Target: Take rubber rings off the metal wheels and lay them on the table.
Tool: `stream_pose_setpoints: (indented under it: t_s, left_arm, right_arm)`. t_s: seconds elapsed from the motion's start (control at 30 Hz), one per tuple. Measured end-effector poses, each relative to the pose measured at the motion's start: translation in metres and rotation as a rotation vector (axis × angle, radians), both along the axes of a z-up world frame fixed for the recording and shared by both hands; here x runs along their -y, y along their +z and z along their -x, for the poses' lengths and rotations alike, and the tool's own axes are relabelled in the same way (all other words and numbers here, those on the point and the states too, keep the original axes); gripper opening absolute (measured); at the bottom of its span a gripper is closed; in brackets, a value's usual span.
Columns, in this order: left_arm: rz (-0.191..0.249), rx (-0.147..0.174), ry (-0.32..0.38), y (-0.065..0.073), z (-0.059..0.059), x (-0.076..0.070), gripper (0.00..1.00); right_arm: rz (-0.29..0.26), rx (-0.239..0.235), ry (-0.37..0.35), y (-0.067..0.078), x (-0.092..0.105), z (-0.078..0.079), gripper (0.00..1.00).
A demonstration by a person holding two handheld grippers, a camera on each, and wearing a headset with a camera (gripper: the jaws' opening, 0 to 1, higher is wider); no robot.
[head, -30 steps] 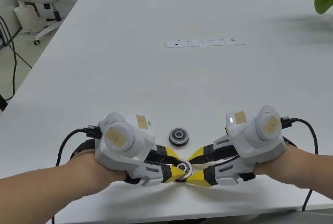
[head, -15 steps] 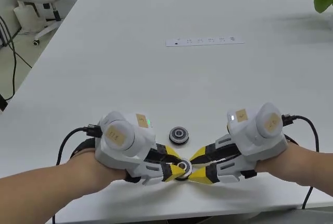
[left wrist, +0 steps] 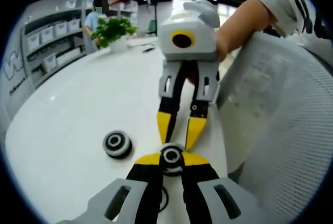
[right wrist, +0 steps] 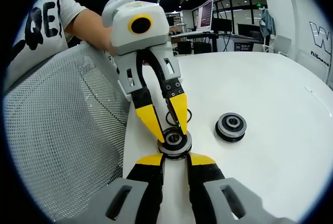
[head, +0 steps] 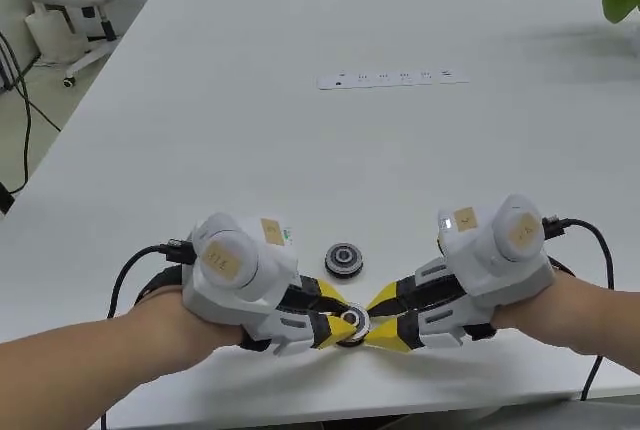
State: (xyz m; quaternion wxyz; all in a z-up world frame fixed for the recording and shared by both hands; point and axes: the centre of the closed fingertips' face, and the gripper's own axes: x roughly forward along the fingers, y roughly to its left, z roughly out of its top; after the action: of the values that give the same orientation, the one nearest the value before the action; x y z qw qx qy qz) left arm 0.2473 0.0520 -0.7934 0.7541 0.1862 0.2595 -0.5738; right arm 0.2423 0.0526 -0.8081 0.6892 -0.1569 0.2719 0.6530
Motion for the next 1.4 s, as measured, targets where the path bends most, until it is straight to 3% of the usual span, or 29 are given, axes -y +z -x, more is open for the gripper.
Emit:
stream_pose_setpoints:
  t_s: [0.9, 1.0, 1.23, 1.4]
  left_arm:
    - [-0.007, 0.006, 0.000, -0.001, 0.000, 0.000, 0.13]
    - [-0.006, 0.001, 0.006, -0.001, 0.000, 0.000, 0.13]
    - [-0.004, 0.001, 0.006, -0.001, -0.001, 0.000, 0.13]
    - [-0.004, 0.001, 0.007, -0.001, -0.001, 0.000, 0.13]
  right_arm:
    - [-0.001, -0.032, -0.020, 0.000, 0.002, 0.001, 0.09]
    - [-0.013, -0.053, -0.021, 0.001, 0.003, 0.003, 0.13]
    - [-0.024, -0.019, -0.031, 0.003, -0.003, -0.001, 0.23]
    - [-0.026, -0.008, -0.024, 0.002, -0.008, 0.000, 0.25]
